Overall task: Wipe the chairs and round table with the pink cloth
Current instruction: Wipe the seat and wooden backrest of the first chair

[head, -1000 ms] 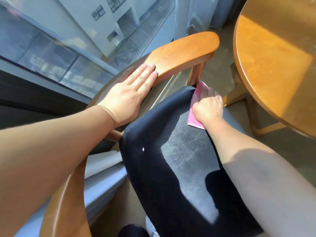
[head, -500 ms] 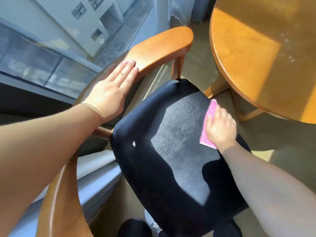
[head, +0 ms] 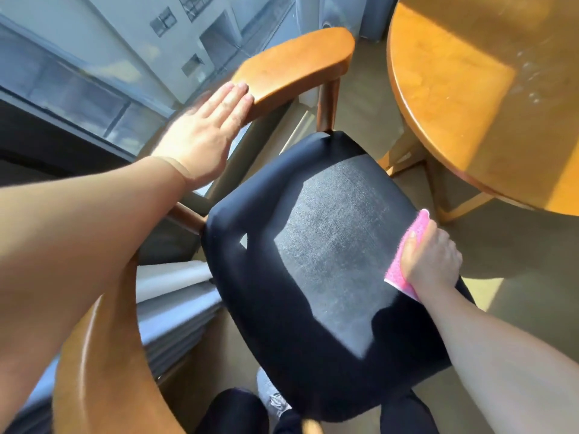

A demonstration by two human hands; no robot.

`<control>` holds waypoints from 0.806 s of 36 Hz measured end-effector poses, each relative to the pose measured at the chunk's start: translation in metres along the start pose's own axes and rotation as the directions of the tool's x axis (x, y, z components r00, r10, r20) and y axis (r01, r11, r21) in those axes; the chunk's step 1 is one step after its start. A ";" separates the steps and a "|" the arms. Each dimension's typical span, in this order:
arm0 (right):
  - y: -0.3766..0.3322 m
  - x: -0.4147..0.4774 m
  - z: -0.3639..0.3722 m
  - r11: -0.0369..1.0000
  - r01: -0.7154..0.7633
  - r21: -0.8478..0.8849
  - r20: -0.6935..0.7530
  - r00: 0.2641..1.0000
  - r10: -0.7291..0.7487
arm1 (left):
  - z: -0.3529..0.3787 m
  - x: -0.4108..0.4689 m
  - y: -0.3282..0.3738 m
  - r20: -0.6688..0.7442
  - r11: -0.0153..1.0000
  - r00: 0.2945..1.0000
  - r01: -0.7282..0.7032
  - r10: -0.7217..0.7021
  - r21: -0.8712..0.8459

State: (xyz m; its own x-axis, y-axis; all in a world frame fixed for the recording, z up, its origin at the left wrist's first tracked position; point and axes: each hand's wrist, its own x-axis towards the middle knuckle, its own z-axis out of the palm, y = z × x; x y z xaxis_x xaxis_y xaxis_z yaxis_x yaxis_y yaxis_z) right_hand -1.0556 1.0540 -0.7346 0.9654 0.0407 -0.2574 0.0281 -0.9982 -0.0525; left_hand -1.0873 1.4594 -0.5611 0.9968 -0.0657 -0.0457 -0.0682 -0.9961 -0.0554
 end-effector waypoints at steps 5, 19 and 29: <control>0.010 0.000 -0.004 0.999 0.044 -0.019 0.064 0.997 -0.043 | 0.002 -0.019 0.029 0.009 0.999 0.999 0.045 -0.045 0.018; 0.053 0.005 -0.063 0.898 0.344 -0.276 0.346 0.907 -0.241 | -0.056 -0.115 0.122 0.064 0.935 0.960 0.278 -0.271 -0.218; 0.002 -0.033 -0.193 0.715 0.673 -0.190 0.408 0.717 -0.565 | -0.158 -0.201 0.188 0.037 0.730 0.774 0.611 -0.632 -0.305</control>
State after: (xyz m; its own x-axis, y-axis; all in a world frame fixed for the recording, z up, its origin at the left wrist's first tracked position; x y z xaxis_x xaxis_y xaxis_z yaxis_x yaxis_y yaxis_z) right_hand -1.0371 1.0421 -0.5401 0.5701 0.6114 -0.5488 0.7187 -0.6948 -0.0275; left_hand -1.2936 1.2766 -0.4050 0.8128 0.5814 -0.0374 0.5725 -0.7852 0.2360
